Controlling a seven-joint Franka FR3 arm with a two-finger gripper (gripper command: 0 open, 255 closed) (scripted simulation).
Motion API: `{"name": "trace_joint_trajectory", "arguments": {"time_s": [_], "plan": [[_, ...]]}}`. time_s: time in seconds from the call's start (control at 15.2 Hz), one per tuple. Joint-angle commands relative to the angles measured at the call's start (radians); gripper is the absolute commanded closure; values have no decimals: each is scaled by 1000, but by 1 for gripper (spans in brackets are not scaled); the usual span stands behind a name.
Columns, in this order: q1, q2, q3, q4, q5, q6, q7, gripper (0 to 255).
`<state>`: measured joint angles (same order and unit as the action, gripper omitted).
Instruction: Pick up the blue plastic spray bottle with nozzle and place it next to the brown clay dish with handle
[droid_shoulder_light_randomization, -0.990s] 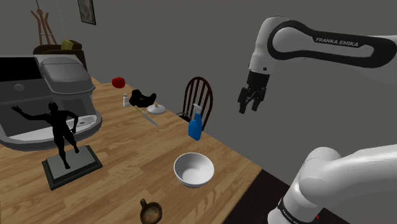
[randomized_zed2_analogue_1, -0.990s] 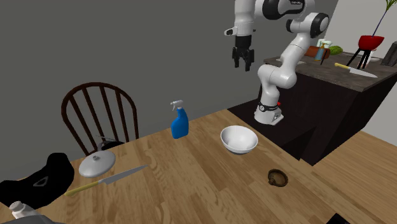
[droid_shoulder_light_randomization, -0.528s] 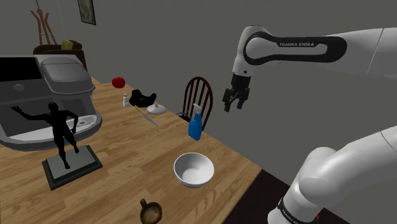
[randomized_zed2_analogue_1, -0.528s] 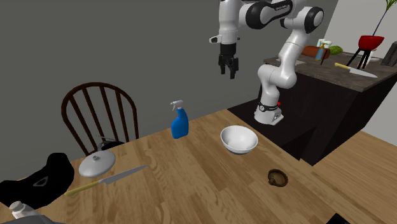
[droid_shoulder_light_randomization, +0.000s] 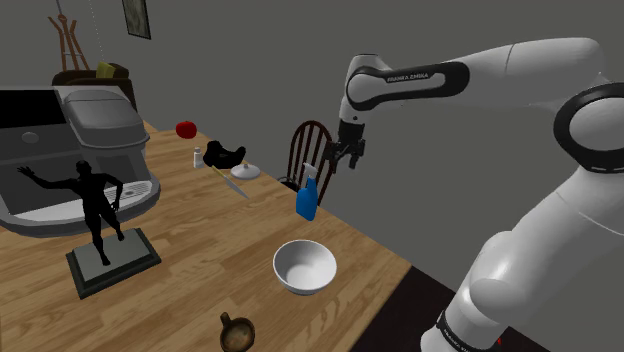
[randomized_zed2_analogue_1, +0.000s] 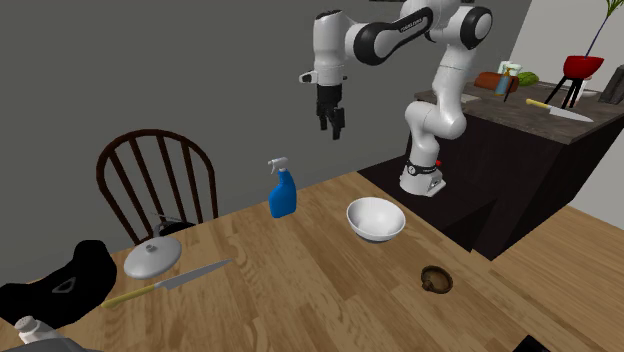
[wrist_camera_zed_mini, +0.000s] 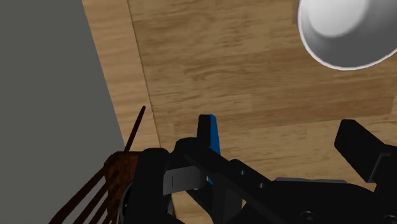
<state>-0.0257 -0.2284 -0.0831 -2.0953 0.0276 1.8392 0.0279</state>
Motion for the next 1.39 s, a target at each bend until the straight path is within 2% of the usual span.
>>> {"name": "trace_joint_trajectory", "arguments": {"time_s": [0.0, 0.4, 0.73, 1.32], "plan": [[-4, 78, -8, 58, -2, 23, -15, 0], [-12, 307, -19, 255, 1, 63, -41, 0], [-24, 494, -23, 450, 6, 62, -59, 0], [-24, 515, -22, 377, 9, 156, -61, 0]]}}
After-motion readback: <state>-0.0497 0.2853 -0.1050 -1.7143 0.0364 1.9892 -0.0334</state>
